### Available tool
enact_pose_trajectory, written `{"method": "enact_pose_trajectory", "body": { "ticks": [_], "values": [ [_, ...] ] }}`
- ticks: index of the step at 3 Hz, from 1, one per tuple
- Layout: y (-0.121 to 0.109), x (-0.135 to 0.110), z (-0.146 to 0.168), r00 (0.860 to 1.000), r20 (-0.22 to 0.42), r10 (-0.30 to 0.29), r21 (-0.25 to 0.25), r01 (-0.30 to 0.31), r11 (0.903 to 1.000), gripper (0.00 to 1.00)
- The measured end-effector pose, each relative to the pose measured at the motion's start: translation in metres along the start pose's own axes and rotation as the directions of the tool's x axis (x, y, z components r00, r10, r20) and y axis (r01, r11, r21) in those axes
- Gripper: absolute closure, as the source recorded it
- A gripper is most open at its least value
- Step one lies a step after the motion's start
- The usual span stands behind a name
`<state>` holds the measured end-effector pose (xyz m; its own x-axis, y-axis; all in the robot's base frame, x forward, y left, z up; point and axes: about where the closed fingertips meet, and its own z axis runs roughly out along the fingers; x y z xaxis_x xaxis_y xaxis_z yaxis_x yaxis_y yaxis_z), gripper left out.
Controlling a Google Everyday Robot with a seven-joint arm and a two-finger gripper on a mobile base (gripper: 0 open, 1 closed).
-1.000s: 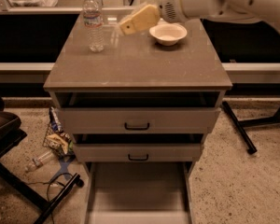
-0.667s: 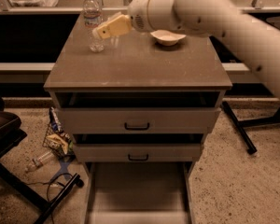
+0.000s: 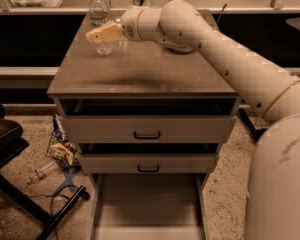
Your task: Place water bottle into bottom drawer
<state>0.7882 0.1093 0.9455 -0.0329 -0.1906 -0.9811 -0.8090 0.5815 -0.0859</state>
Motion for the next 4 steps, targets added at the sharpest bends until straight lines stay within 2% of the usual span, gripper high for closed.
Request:
{"method": "enact_pose_trajectory", "body": {
  "ticks": [1, 2, 3, 4],
  "values": [
    [-0.009, 0.015, 0.030, 0.994, 0.032, 0.100, -0.014, -0.099, 0.9950, 0.00],
    [-0.013, 0.024, 0.056, 0.983, 0.065, 0.174, -0.035, -0.172, 0.9845, 0.00],
    [-0.015, 0.021, 0.082, 0.977, 0.101, 0.189, -0.062, -0.183, 0.9811, 0.20],
    [-0.017, 0.013, 0.095, 0.977, 0.122, 0.176, -0.076, -0.167, 0.9830, 0.43]
  ]
}}
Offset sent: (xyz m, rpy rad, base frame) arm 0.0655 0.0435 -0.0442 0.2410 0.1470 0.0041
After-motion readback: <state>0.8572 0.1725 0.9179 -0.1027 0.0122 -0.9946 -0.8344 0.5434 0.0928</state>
